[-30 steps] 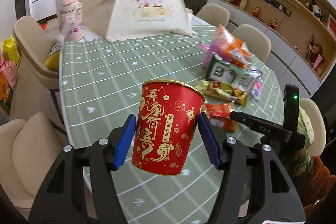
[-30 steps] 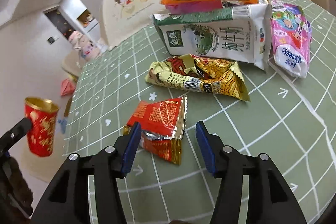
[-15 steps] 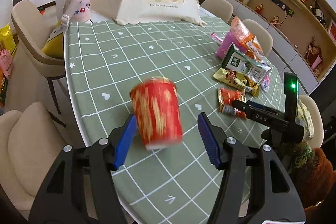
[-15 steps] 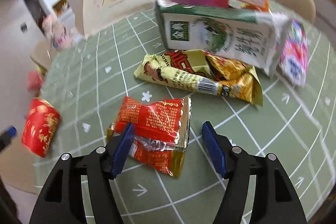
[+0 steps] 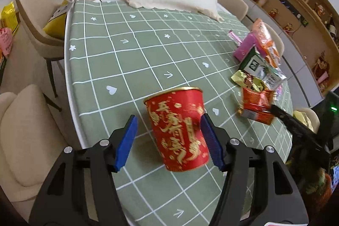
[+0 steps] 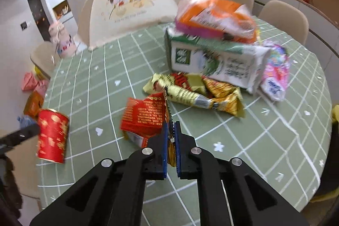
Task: Collect trash
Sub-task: 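Lift the red cup with the left tool while the right tool grasps the red snack packet, then carry cup and packet to the yellow trash bag and release both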
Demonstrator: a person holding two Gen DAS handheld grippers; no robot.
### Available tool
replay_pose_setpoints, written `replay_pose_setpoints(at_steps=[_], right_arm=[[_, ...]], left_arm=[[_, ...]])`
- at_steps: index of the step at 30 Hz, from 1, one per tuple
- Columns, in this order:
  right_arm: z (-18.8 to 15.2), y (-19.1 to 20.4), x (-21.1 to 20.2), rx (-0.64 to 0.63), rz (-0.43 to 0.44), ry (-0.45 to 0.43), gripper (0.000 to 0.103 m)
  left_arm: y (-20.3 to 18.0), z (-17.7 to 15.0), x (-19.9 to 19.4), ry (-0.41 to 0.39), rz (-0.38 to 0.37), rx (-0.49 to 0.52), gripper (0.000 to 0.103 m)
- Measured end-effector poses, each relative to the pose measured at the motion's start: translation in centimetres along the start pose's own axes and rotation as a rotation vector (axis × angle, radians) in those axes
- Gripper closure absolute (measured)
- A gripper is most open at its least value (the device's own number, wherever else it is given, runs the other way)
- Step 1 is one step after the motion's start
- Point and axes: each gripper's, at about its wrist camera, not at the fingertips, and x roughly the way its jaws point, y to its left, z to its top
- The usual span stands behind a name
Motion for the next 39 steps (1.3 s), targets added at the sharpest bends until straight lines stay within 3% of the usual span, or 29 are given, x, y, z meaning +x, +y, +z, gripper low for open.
replay_pose_setpoints(at_steps=[8,12,16,19,23,24,27,32,36,39], right_arm=[[0.3,-2.7,-4.2,0.037,-0.016,-0.058,0.098],[0.4,-4.1,-5.0,0.045,-0.010,-0.068,0.099],[1.1,-5.5,-5.8,0.031,-0.001,-0.075,0.100],[1.1,-5.9,-5.6,-0.020,0.055,-0.012,0.100],[-0.1,-5.6,-5.8,-0.121,0.159,-0.015,0.097],[-0.6,-5.6,-5.4,-0.138,0.183,-0.003,0.091],[-1.7,-6.0,-3.6,-0.150,0.230,0.021,0.050],[-2.3,-7.6,0.8,-0.028,0.255,0.091,0.049],[-2.9,-6.4,3.1,-0.016,0.269,0.129,0.049],[-3.2,-5.0,3.4,-0.040,0.226,0.097,0.049]], left_arm=[[-2.1,1.0,2.7,0.043,0.011,-0.001,0.040],[-3.1,1.4,2.4,0.023,0.027,0.000,0.048],[-4.8,2.0,1.5,-0.014,0.008,0.026,0.050],[-6.5,2.6,1.2,-0.038,-0.004,0.028,0.050],[-8.2,3.1,1.1,-0.065,-0.004,0.020,0.050],[-8.4,3.1,1.1,-0.066,0.001,0.018,0.049],[-8.6,2.4,1.0,-0.052,0.019,0.026,0.049],[-7.4,0.9,0.5,-0.024,0.061,0.039,0.048],[-5.7,0.0,-0.3,-0.017,0.096,0.040,0.047],[-4.4,-0.4,-1.0,-0.020,0.120,0.039,0.047]])
